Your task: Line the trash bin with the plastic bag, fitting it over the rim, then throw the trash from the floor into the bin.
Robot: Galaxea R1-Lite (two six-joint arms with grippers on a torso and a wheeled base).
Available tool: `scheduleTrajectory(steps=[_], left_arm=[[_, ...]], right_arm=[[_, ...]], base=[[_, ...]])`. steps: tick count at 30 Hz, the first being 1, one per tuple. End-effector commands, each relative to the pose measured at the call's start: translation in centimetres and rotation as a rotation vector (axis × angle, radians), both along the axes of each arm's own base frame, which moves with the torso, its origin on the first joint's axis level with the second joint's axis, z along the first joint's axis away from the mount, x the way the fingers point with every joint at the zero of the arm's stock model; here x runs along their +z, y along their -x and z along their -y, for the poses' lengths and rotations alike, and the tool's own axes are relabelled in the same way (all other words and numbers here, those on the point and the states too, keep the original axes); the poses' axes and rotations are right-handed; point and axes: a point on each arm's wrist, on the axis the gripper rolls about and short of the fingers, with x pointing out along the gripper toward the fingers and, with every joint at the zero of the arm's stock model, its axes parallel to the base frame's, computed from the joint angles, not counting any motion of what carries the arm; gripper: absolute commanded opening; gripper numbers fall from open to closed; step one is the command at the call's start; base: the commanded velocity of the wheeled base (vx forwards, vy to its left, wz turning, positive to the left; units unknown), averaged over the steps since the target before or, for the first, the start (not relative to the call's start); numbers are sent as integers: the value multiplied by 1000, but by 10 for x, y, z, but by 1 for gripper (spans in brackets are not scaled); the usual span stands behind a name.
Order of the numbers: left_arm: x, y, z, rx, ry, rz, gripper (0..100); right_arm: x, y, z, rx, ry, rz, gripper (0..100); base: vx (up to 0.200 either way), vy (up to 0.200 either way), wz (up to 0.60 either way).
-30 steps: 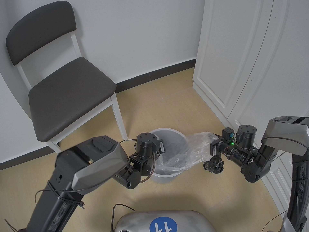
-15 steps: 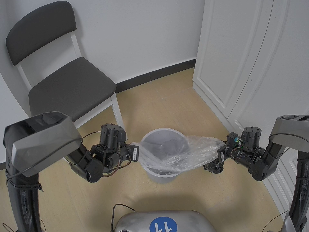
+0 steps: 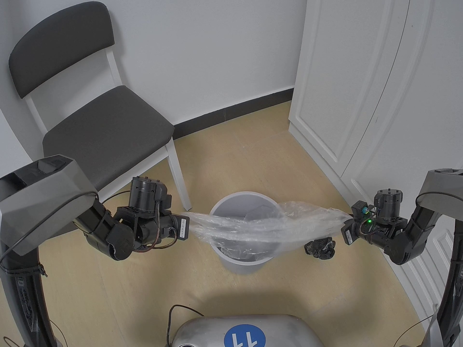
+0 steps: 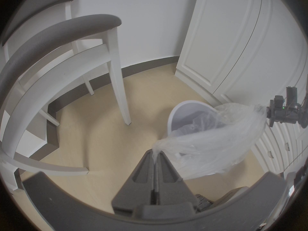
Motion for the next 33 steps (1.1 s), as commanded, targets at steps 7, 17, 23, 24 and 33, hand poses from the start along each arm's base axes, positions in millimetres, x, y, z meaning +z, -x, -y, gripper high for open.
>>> scheduleTrajectory(steps=[7,17,23,24,33], left_arm=[[-16,-16,-13,36,-17,-28,0],[-18,-31,0,73,70,-6,0],[-11,-42,24,110,211,6,0],[-9,-45,35,125,267,14,0],[-7,-47,71,141,469,69,0]], right_arm=[[-7,-1,7,-7,30,-24,0],[-24,-23,-17,-37,-11,-1,0],[-25,-49,-31,-135,-151,78,0],[-25,-56,-35,-139,-181,101,0],[-18,-75,-70,-152,-397,175,0]], base=[[0,0,0],[0,0,0],[0,0,0],[0,0,0],[0,0,0]])
